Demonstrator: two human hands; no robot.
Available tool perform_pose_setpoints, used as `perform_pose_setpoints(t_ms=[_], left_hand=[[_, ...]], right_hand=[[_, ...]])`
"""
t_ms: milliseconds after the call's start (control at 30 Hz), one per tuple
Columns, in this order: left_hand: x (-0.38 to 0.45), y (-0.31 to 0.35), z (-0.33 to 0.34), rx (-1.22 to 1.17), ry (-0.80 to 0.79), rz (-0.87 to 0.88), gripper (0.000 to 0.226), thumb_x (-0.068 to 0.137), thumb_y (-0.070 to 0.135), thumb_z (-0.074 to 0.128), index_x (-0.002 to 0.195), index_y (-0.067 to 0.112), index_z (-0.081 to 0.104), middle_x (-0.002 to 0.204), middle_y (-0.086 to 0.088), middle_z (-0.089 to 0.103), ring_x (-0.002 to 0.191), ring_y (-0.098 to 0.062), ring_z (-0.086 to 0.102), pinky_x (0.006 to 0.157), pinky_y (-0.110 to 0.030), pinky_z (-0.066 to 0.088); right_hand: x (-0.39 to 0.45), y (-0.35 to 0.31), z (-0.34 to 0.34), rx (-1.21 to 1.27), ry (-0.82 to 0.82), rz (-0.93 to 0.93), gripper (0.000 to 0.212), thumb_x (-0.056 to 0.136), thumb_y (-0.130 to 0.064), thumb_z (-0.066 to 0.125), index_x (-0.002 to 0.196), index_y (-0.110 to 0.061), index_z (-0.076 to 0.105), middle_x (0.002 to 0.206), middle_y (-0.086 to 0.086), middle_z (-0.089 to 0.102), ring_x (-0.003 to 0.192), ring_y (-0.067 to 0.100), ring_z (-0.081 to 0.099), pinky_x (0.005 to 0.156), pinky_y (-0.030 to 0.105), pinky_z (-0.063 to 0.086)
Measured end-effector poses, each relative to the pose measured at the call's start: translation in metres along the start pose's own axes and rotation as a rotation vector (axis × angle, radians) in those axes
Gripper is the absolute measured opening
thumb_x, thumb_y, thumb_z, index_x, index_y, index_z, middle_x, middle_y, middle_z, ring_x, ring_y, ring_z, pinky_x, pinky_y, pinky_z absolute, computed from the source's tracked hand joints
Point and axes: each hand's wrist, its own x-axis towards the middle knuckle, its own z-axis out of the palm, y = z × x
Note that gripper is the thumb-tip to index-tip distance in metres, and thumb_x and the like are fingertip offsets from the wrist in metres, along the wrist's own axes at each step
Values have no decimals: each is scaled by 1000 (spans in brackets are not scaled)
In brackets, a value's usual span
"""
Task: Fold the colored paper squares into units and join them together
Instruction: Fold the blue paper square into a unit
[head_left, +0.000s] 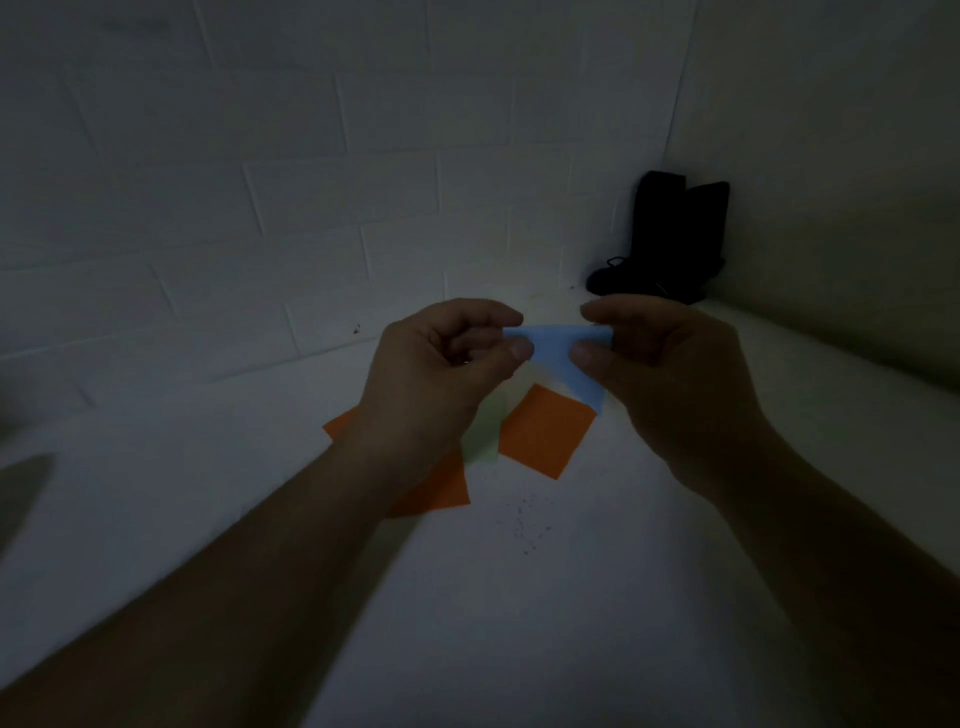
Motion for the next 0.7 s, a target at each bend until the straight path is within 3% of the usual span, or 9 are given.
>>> perform_pose_setpoints(t_ms=[200, 300, 433, 700], left_hand=[[1, -2, 0, -2, -14, 22, 20, 86, 0, 79, 93, 19, 77, 93, -21, 73, 83, -31, 66, 86, -52, 59], [-1, 0, 1, -35, -45, -3, 20, 87, 1, 78, 95, 19, 76, 96, -27, 70, 84, -32, 64, 89, -57, 56], [-2, 0, 4, -71, -61, -42, 14, 85, 7, 78, 96, 15, 76, 88, -11, 76, 83, -21, 70, 86, -43, 60], [0, 0, 3, -129, -38, -75, 11, 86, 5, 76, 94, 11, 76, 82, -10, 76, 78, -20, 70, 82, -36, 61]], right_hand=[[2, 1, 0, 88, -25, 36, 24, 82, -4, 77, 88, -27, 70, 81, -12, 76, 82, 7, 73, 69, 19, 57], [1, 1, -1, 58, -29, 2, 26, 83, -3, 76, 88, -29, 70, 83, -12, 75, 84, 9, 72, 74, 23, 58], [2, 2, 0, 25, -28, -42, 32, 82, -6, 78, 85, -37, 70, 87, -12, 75, 87, 14, 72, 78, 33, 59], [1, -1, 1, 113, -95, -7, 23, 87, -9, 72, 84, -32, 69, 80, -14, 74, 78, 8, 70, 66, 23, 58]])
